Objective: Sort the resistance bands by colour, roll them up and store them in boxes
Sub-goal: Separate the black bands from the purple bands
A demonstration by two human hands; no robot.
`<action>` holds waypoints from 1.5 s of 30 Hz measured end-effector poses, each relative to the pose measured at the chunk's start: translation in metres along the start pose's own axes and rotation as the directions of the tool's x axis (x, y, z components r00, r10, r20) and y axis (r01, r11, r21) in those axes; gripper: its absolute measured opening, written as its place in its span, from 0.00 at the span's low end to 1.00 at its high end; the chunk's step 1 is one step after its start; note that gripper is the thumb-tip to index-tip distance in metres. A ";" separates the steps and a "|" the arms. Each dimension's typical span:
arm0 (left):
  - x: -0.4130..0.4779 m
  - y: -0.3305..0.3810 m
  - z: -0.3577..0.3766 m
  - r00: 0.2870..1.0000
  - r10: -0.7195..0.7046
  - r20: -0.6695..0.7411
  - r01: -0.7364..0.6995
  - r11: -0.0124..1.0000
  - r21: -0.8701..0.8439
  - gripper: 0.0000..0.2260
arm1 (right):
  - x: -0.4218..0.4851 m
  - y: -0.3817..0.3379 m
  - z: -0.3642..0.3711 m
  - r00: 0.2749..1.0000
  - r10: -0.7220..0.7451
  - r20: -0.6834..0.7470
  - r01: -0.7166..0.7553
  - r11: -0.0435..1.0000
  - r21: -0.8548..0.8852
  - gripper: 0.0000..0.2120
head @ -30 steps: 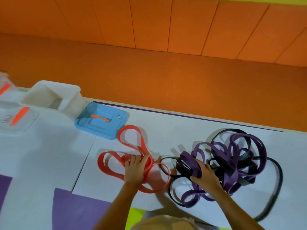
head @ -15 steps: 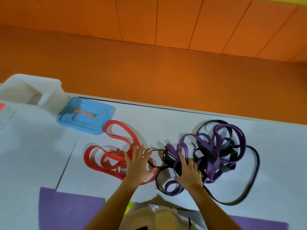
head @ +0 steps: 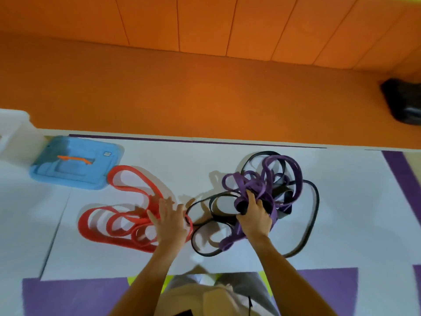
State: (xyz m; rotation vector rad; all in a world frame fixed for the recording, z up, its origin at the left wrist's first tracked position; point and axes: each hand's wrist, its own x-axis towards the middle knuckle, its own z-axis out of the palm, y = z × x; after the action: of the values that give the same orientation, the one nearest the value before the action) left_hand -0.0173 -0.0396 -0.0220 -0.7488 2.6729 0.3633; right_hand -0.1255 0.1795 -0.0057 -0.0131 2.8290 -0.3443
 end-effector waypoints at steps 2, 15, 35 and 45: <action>0.001 0.017 0.000 0.993 0.106 -0.049 -0.107 0.994 -0.005 0.27 | -0.001 0.002 -0.001 0.997 0.067 -0.026 -0.067 0.997 0.037 0.40; 0.006 0.082 0.033 0.967 0.179 0.182 -0.212 0.960 0.182 0.31 | 0.026 0.059 -0.045 0.952 0.186 -0.243 -0.101 0.941 0.323 0.36; -0.018 0.202 0.028 0.965 -0.260 0.042 0.182 0.542 -0.821 0.27 | 0.073 0.163 -0.052 0.872 -0.490 0.008 0.391 0.707 0.590 0.09; -0.037 0.197 0.030 0.885 -0.446 0.131 0.340 0.429 -0.837 0.39 | 0.093 0.200 -0.063 0.982 -0.017 0.189 -0.105 0.783 0.613 0.36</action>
State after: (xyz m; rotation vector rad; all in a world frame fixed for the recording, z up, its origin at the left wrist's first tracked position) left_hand -0.0868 0.1502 -0.0049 -1.6716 2.1432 1.5956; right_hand -0.2274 0.3845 -0.0206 0.1524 2.3923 -1.1847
